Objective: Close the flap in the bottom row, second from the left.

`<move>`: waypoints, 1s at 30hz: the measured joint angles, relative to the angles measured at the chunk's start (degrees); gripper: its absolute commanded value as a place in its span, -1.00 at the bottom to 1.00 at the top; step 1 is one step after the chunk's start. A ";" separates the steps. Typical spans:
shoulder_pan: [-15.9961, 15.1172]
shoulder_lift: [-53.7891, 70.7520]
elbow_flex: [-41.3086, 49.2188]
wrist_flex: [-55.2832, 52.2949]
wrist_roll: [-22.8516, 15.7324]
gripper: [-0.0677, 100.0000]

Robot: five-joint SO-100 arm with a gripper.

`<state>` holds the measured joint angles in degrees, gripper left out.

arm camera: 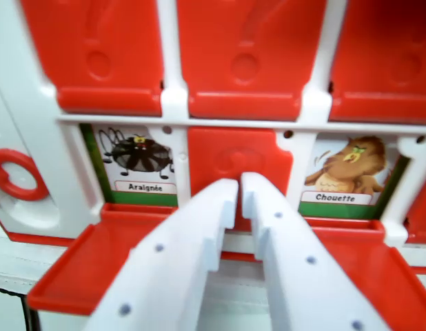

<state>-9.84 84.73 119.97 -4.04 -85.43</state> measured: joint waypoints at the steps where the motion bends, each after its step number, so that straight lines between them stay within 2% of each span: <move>1: 0.00 0.00 -0.09 0.00 0.00 -1.00; 14: 0.00 3.60 -0.09 4.83 0.26 -1.00; 19: 0.00 11.16 1.67 9.23 0.35 -1.00; 25: 2.81 21.62 6.86 16.08 0.09 -1.00; 30: 3.78 30.59 8.00 23.20 -0.79 -1.00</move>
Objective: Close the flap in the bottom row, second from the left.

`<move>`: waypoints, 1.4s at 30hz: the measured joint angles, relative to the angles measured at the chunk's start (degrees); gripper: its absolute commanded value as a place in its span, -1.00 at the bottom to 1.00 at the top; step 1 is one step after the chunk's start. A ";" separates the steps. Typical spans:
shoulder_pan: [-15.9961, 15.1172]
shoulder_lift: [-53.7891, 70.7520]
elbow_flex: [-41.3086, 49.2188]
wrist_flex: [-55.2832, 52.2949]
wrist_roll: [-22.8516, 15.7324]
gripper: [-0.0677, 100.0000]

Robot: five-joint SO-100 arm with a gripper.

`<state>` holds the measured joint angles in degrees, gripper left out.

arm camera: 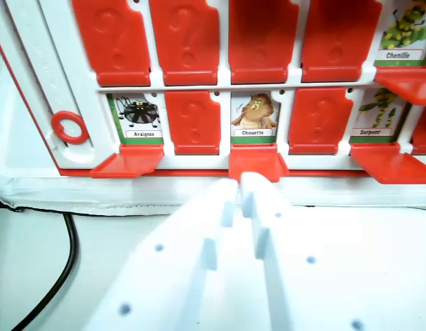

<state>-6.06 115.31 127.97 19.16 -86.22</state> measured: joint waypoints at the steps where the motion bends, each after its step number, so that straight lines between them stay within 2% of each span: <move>1: 0.53 1.93 0.00 1.67 0.00 -1.00; 8: 2.81 14.24 0.00 12.39 -0.44 -1.00; 13: 5.98 20.21 0.00 18.37 -1.58 -1.00; 18: 7.03 23.82 -0.79 21.88 -2.29 -1.00; 33: 7.03 24.61 -11.16 25.05 -2.02 -1.00; 42: 7.03 24.61 -12.48 25.84 -1.41 -1.00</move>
